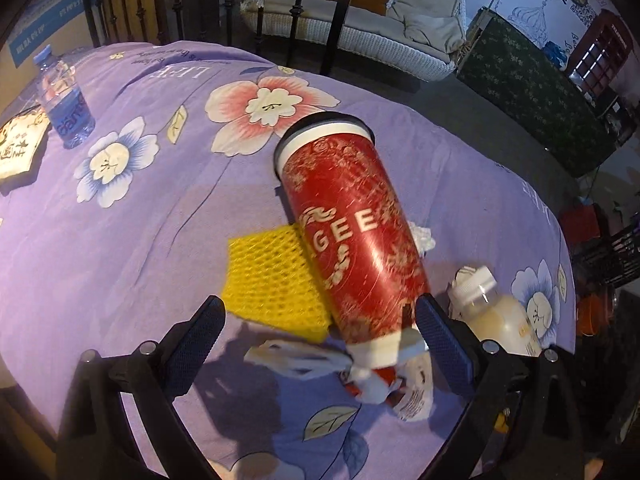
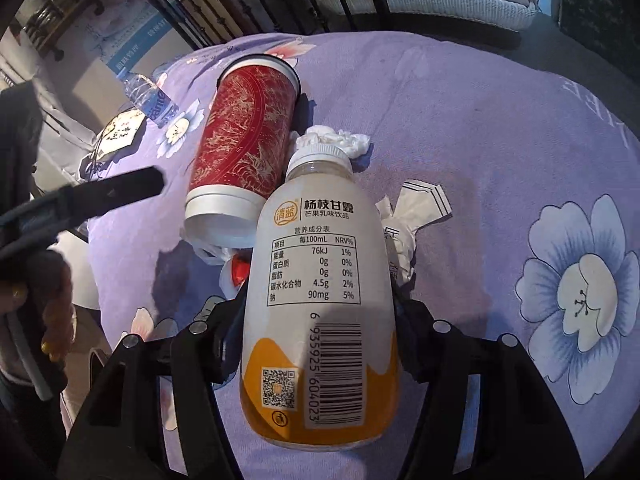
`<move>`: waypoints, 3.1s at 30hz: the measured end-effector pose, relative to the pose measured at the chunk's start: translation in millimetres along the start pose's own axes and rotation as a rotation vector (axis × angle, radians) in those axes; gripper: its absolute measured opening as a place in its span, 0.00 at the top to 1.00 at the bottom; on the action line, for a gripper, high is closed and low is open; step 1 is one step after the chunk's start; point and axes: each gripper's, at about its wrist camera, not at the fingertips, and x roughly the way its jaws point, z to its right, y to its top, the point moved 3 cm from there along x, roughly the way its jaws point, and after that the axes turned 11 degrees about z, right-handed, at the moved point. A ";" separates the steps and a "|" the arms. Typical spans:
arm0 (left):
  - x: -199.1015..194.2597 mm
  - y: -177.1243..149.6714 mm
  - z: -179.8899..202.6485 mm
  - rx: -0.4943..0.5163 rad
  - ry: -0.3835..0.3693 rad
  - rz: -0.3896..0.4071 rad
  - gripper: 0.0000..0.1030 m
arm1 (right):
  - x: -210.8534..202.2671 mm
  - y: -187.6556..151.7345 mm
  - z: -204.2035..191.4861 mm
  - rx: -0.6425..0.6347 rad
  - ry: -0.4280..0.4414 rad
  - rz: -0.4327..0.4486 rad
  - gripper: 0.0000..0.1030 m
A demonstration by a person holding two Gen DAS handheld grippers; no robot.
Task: Collect trash
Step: 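Grasp the red AGEE cup with the left gripper while the right gripper grasps the white-orange bottle, then carry the red cup and bottle to the bin while opening both grippers to drop them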
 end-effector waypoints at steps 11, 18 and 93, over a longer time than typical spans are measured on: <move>76.1 34.2 27.5 0.005 0.083 -0.093 0.12 | -65.3 -31.0 16.7 -0.035 -0.020 0.120 0.40; 87.5 36.6 21.6 -0.008 0.124 -0.100 0.26 | -74.3 -45.4 17.4 -0.053 -0.025 0.136 0.40; -183.8 -419.2 -290.9 -0.718 0.361 -0.011 0.24 | -77.4 -242.2 -262.2 -0.304 0.363 0.176 0.40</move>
